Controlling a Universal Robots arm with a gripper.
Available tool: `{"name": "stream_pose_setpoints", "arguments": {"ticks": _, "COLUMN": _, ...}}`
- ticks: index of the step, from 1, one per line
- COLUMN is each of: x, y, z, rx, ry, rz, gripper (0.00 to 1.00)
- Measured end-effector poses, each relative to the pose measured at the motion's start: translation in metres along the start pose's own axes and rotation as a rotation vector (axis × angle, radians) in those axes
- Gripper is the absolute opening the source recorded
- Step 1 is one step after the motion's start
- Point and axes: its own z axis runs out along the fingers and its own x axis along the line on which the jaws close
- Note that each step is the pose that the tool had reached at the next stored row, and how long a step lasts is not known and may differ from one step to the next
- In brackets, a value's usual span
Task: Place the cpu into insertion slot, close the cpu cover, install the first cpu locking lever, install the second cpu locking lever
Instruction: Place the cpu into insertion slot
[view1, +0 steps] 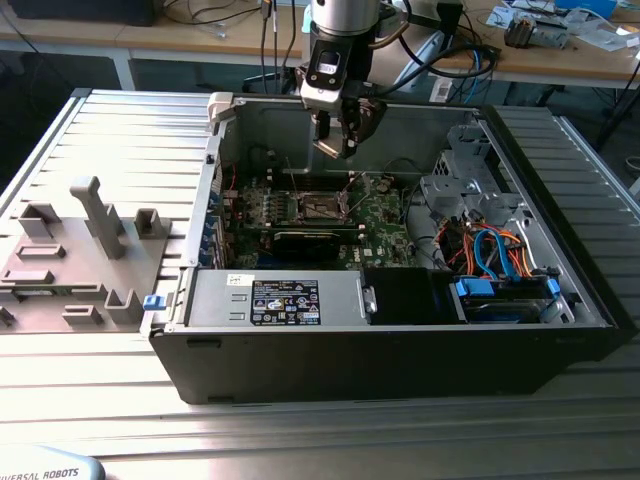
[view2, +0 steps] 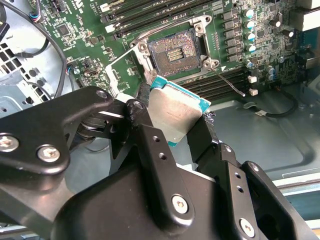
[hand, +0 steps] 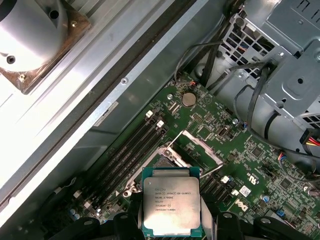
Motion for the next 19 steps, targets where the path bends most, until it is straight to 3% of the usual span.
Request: {"name": "stream_pose_setpoints", "arguments": {"ticks": 19, "x": 0.0000, "y": -0.0001, "z": 0.0010, "rx": -0.0002, "ry": -0.0010, "rz": 0.011, "gripper": 0.54}}
